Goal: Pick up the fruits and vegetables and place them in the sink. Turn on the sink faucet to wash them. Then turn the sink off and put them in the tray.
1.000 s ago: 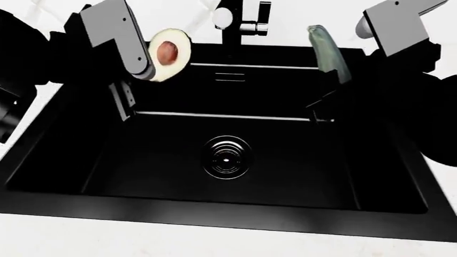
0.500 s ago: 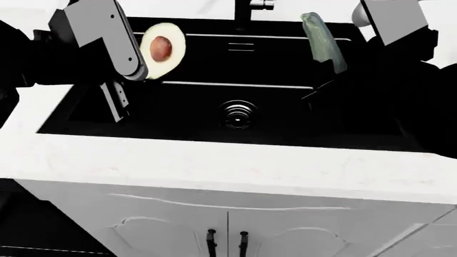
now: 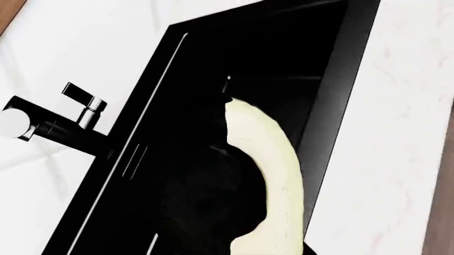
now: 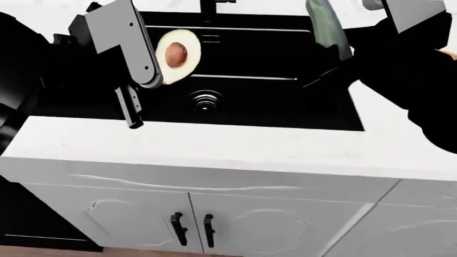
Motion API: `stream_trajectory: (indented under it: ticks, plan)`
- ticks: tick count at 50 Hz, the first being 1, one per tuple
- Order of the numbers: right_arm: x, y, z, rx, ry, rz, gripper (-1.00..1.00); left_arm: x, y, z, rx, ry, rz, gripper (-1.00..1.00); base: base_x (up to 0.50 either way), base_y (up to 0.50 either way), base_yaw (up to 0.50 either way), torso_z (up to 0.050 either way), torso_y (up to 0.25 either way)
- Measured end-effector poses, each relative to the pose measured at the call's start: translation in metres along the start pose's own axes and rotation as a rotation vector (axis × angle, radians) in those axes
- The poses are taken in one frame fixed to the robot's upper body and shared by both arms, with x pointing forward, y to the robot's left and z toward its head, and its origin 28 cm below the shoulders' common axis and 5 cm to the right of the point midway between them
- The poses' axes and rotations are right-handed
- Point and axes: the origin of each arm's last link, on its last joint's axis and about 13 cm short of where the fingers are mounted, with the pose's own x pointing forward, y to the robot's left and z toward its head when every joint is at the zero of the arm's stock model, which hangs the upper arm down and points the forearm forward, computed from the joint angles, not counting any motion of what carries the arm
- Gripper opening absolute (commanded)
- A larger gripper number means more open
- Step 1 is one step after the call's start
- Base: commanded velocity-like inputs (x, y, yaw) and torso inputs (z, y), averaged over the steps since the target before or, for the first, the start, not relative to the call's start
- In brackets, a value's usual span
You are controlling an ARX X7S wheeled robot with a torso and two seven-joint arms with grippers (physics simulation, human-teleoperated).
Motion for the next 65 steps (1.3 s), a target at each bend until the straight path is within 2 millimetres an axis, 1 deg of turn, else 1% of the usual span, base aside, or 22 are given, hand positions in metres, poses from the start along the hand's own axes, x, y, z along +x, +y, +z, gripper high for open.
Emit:
stream_trajectory:
  ticks: [14, 24, 33, 51, 65]
  plan:
    - [-0.006, -0.001, 0.003, 0.0, -0.033, -0.001, -1.0, 0.001, 0.0, 0.001, 0.002, 0.0, -0.004, -1.0, -0.5, -0.03, 0.0, 0.0, 0.0]
    - [-0.009, -0.002, 0.002, 0.01, -0.051, -0.001, -1.0, 0.004, 0.0, 0.001, 0.004, -0.001, -0.009, -1.0, -0.49, -0.17, 0.0, 0.0, 0.0]
    - [-0.009, -0.002, 0.001, 0.009, -0.062, 0.002, -1.0, 0.006, -0.001, 0.001, 0.003, -0.003, -0.017, -1.0, -0.06, -0.03, 0.0, 0.001, 0.0]
    - [-0.009, 0.0, -0.003, 0.006, -0.061, 0.01, -1.0, 0.008, -0.001, 0.001, 0.003, 0.002, -0.018, -1.0, -0.33, -0.4, 0.0, 0.0, 0.0]
    - [-0.01, -0.001, -0.005, 0.012, -0.069, 0.005, -1.0, 0.01, 0.0, 0.003, 0.007, 0.003, -0.024, -1.0, -0.03, -0.5, 0.0, 0.0, 0.0]
